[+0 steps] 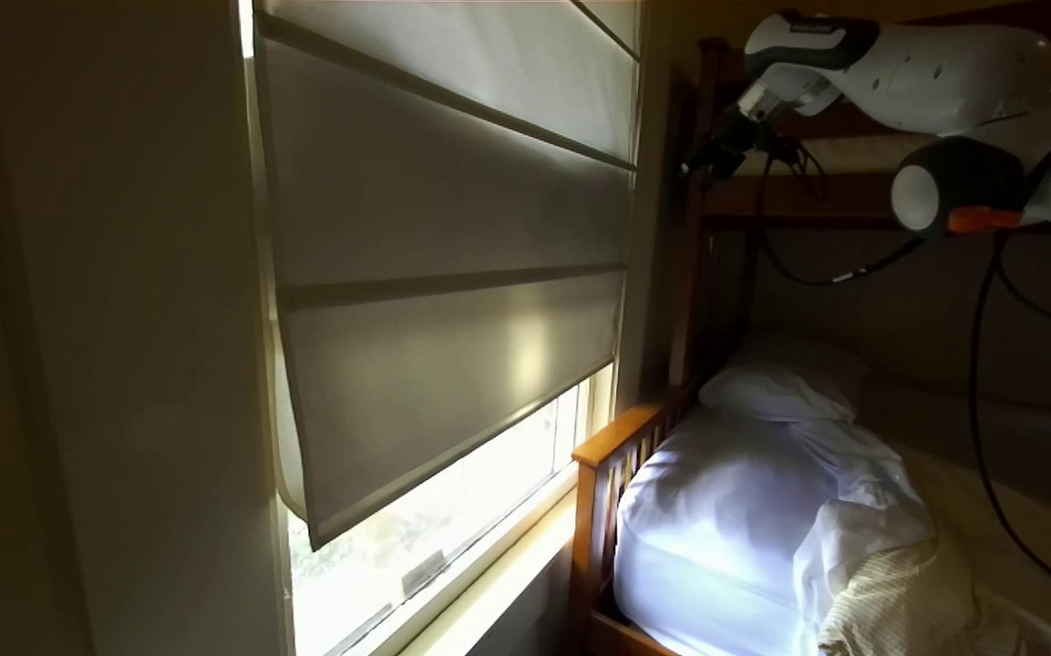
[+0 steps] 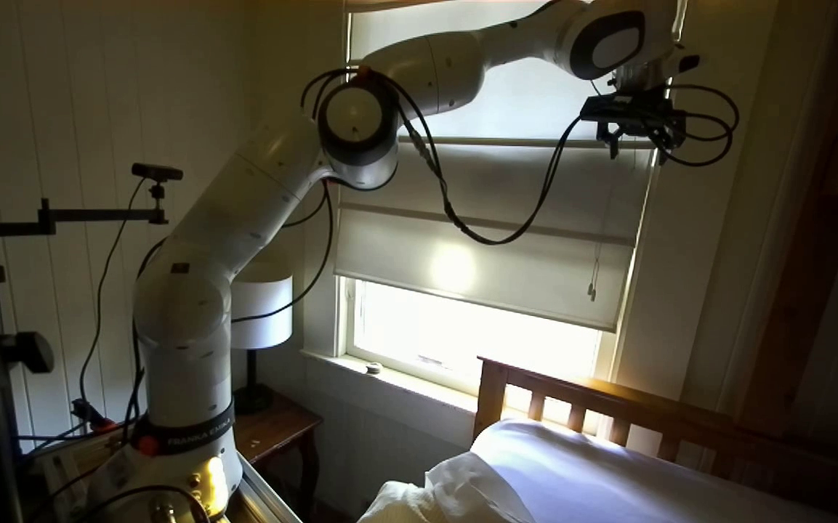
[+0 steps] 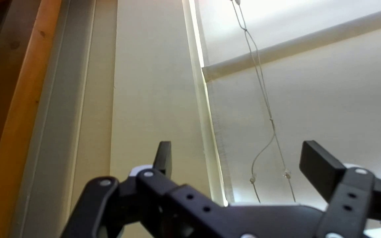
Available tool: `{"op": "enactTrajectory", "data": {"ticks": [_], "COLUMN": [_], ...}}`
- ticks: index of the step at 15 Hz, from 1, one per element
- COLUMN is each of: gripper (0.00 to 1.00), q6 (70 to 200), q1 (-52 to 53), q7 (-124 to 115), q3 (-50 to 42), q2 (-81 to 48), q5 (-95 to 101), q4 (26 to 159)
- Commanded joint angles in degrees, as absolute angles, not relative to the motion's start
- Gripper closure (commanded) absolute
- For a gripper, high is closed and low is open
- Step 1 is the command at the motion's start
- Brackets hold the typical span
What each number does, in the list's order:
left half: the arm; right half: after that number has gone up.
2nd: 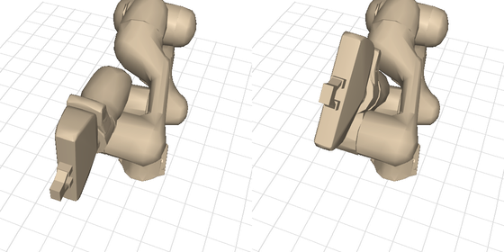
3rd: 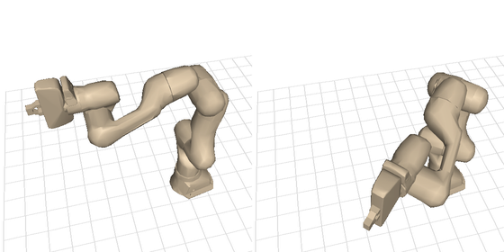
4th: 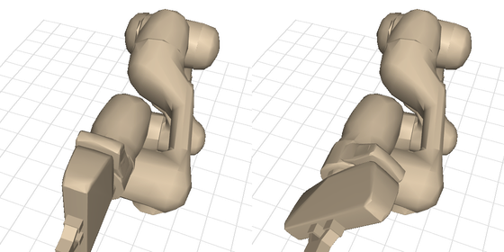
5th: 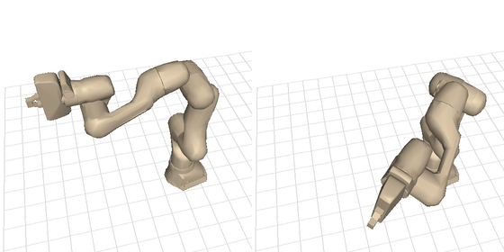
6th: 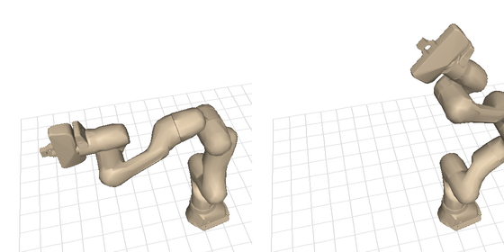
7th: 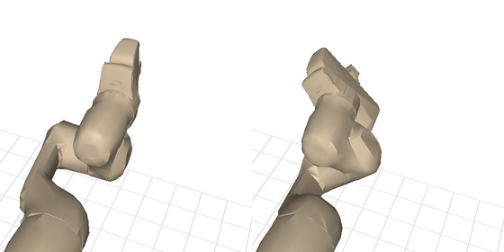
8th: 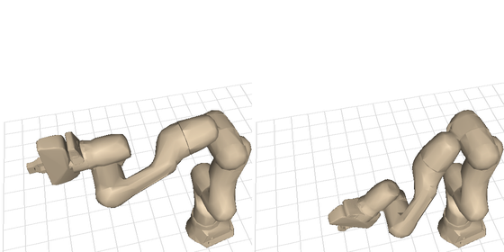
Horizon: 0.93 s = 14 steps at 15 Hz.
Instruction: Close the curtain
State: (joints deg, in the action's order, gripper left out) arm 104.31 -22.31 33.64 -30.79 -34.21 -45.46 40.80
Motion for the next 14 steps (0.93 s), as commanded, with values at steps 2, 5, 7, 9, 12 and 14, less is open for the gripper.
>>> {"op": "enactTrajectory", "data": {"ticks": [2,5,7,9,12,14], "gripper": [0.00,0.00,0.00,0.00,0.00,0.00], "q6": [104.3,106.1,109.4,112.2,110.8,110.8], "q1": [-23.8,-23.2,-22.6,-22.2,-21.4,-21.5], "q7": [38.0,40.6,41.9,41.4,41.2,41.2], "q3": [-28.7,-27.3,-26.8,-26.1,-26.5,-26.5], "q2": [-37.9,-39.8,-41.1,-41.8,-39.8,-39.8], "q5": [-47.0,-46.9,-46.3,-46.5,-45.7,-45.7], "q4": [37.1,35.2,33.1,31.8,35.7,35.8]}}
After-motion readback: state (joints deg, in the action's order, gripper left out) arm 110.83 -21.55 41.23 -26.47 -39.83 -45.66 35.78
